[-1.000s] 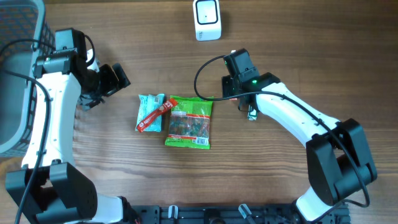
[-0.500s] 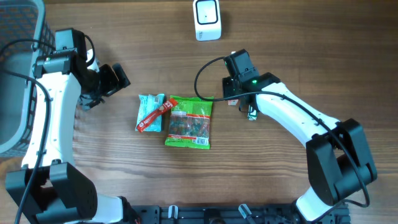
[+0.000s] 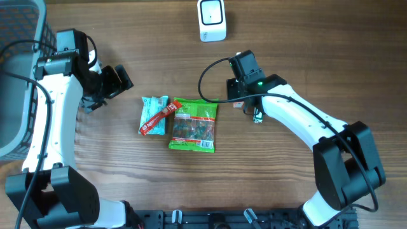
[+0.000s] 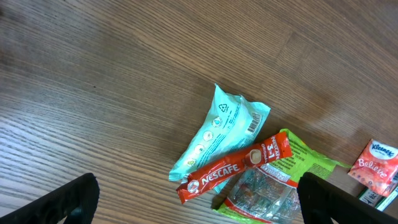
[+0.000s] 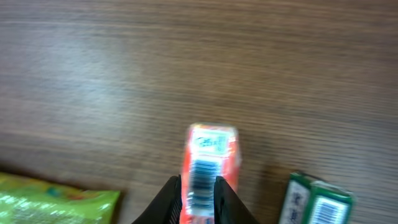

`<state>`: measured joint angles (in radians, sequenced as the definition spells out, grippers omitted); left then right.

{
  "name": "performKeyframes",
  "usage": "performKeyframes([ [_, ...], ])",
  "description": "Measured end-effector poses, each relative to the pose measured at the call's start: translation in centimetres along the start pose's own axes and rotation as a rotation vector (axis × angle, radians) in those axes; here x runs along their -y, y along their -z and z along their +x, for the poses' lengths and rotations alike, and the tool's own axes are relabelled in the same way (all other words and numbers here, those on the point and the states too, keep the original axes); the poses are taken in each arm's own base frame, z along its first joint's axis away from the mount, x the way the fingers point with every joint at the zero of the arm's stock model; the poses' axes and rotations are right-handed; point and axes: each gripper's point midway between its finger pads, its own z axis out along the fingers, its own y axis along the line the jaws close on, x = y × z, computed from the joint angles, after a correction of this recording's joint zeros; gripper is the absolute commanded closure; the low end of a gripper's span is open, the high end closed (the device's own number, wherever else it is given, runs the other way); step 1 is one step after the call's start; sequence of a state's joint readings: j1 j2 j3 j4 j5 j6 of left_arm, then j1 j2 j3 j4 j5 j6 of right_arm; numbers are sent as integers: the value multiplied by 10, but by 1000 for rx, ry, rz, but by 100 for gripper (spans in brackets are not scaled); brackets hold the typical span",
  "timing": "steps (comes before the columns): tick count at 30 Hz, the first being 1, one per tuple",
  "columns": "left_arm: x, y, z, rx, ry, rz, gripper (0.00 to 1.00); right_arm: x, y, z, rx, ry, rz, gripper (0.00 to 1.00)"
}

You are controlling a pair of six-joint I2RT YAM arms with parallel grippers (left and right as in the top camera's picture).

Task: Scan the item barcode
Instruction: 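Hold the right gripper over the red-white box beside the green bag, then grasp the red-white Kleenex box with the right gripper and lift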

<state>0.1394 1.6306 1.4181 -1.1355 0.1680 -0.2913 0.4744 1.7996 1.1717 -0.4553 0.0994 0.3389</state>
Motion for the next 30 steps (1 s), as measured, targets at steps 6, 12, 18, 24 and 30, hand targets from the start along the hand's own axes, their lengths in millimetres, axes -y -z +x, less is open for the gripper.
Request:
performKeyframes([
  [6,0,0,0,0,0,0,0,-15,-10,14,-65,-15,-89,86],
  [12,0,0,0,0,0,0,0,-41,-7,21,-105,-15,-217,85],
  [18,0,0,0,0,0,0,0,-65,-1,27,-128,10,-317,59],
  [24,0,0,0,0,0,0,0,-34,54,-12,-9,63,-353,35],
  [30,0,0,0,0,0,0,0,-7,89,-26,28,92,-405,27],
])
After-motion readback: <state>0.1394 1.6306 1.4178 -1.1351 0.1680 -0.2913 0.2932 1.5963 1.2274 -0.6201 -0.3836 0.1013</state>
